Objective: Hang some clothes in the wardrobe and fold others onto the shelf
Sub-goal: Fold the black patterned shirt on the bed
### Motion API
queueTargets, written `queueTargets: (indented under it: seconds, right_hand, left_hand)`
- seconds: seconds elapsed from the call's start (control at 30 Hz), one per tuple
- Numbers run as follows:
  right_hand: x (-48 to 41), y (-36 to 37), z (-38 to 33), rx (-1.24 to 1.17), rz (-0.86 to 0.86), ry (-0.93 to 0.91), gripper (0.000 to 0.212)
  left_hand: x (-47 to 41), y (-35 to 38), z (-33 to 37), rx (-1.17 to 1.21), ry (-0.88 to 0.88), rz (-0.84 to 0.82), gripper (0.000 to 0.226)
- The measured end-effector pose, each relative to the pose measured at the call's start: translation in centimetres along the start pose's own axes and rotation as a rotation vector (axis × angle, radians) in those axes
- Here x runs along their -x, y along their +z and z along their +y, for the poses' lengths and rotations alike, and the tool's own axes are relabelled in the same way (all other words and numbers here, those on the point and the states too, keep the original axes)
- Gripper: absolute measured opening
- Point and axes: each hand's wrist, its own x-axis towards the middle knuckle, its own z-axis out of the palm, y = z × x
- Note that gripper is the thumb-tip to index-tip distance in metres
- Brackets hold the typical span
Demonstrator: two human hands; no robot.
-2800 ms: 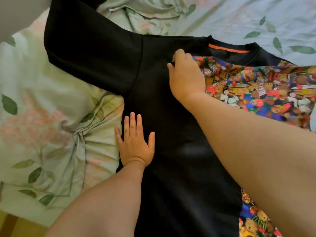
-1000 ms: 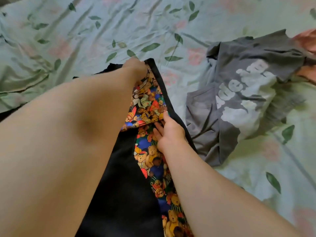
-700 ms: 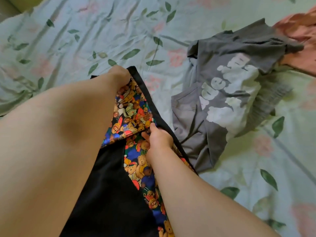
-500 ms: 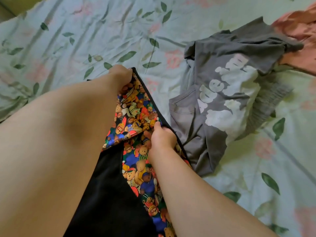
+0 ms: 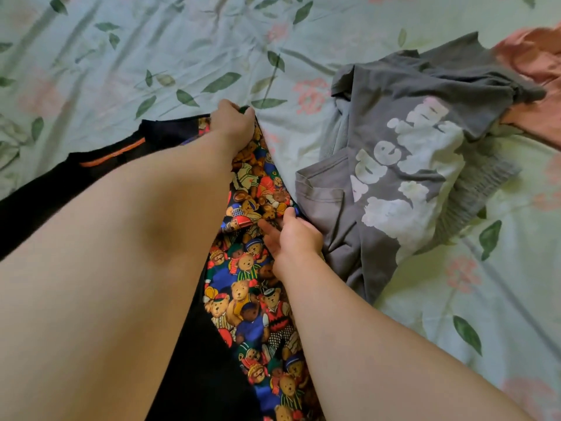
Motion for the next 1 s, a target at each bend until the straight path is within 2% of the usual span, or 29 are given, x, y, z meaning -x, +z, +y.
queueTargets:
  seconds: [0.03,0.1,0.17,0.23,0.33,0.4,0.5,0.6,0.67,0.77,1.0]
  right_hand:
    - [0.0,0.0,0.1,-0.008,-0.002,-0.018,0.033]
    - [0.2,0.0,0.3,0.014,0.005,-0.059,0.034]
    - [0.5,0.0,0.8,0.114,-0.004,-0.111,0.03]
    - [1.2,0.1,1.4,0.255,-0.025,-0.187,0.023]
    - [3.6,1.1,2.9,0.54,0.035,-0.318,0.025]
    - [6.1,2.7,4.8,0.733,0.012,-0.351,0.02]
    - [8.4,5.7,9.3,1.012,-0.226,-0.252,0.017]
    - [8.6,8.0,14.3,1.335,-0.417,-0.207,0.016]
    - [7.9,8.4,16.9,1.491,-0.38,-0.217,0.029]
    - [7.4,9.0,19.4,1.606,-0.202,-0.32,0.038]
    - [7.8,10.1,20.9,1.615,-0.023,-0.384,0.044]
  left_hand:
    - [1.0,-0.4,-0.4,0.051,0.026,0.063,0.04]
    - [3.8,-1.5,-2.3,0.007,0.143,0.184,0.036]
    - [7.0,-3.3,-5.7,-0.13,0.21,0.27,0.033]
    - [10.6,-5.4,-10.6,-0.298,0.166,0.302,0.032]
    - [16.5,-8.8,-17.6,-0.474,-0.002,0.278,0.032]
    - [19.8,-11.2,-21.3,-0.543,-0.186,0.262,0.035]
    - [23.2,-13.8,-25.3,-0.496,-0.474,0.264,0.043]
    - [25.0,-14.6,-29.3,-0.42,-0.619,0.145,0.054]
    - [25.3,-14.6,-31.8,-0.4,-0.601,0.03,0.059]
    - [25.5,-15.0,-34.5,-0.483,-0.467,-0.043,0.065]
    - [26.5,-16.6,-37.2,-0.454,-0.308,-0.105,0.072]
